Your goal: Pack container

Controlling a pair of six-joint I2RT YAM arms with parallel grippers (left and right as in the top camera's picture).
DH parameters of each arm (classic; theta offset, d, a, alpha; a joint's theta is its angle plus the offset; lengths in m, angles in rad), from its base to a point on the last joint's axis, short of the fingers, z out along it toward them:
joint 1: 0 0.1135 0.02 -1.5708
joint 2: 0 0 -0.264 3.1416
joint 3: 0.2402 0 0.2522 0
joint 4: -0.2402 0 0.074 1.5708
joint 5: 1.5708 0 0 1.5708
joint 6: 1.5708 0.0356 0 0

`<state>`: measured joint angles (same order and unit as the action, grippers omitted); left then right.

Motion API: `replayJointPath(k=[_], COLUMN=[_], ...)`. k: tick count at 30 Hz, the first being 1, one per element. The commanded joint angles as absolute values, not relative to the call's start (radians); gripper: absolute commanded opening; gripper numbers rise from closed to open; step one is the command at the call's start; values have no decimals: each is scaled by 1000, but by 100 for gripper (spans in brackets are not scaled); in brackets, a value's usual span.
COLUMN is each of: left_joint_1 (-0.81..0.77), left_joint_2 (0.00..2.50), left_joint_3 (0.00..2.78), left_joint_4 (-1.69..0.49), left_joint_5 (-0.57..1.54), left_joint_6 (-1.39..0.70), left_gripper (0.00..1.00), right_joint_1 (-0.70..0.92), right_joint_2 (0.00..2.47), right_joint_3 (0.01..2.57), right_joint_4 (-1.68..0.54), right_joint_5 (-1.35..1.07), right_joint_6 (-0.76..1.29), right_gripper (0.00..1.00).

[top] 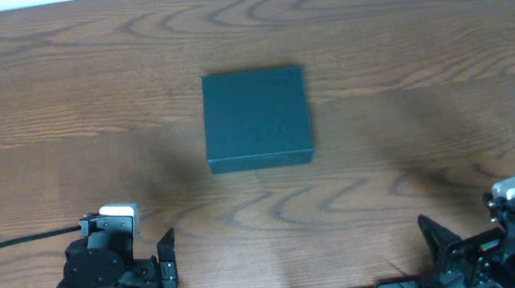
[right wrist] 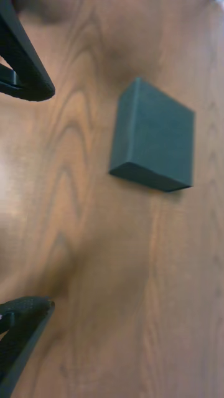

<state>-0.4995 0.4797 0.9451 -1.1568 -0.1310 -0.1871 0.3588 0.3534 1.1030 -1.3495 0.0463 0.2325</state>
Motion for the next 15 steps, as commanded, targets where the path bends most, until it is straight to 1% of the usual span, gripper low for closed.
replayJointPath(k=[1,3,5,9,12,15], left_joint_1=[-503,-503,-503,-503,-503,-503], left_joint_2=[476,476,476,476,476,476], left_joint_3=[957,957,957,957,957,957], left_joint_4=[-1167,-1173,-1179,-1179,-1179,-1179], left_joint_5=[-141,-141,-141,-141,-141,-141], left_joint_6=[-198,-198,-198,-198,-198,-198], left_gripper=[95,95,95,95,95,95], right_joint_1=[367,367,368,348,296,218], right_joint_2=[356,356,356,331,262,168], right_joint_3=[1103,1103,1100,1046,931,792], right_joint_4=[-1372,-1354,-1291,-1166,-1103,-1060], right_joint_5=[62,76,79,81,86,76], right_joint_6=[224,241,244,160,105,103], right_gripper=[99,99,99,99,99,99])
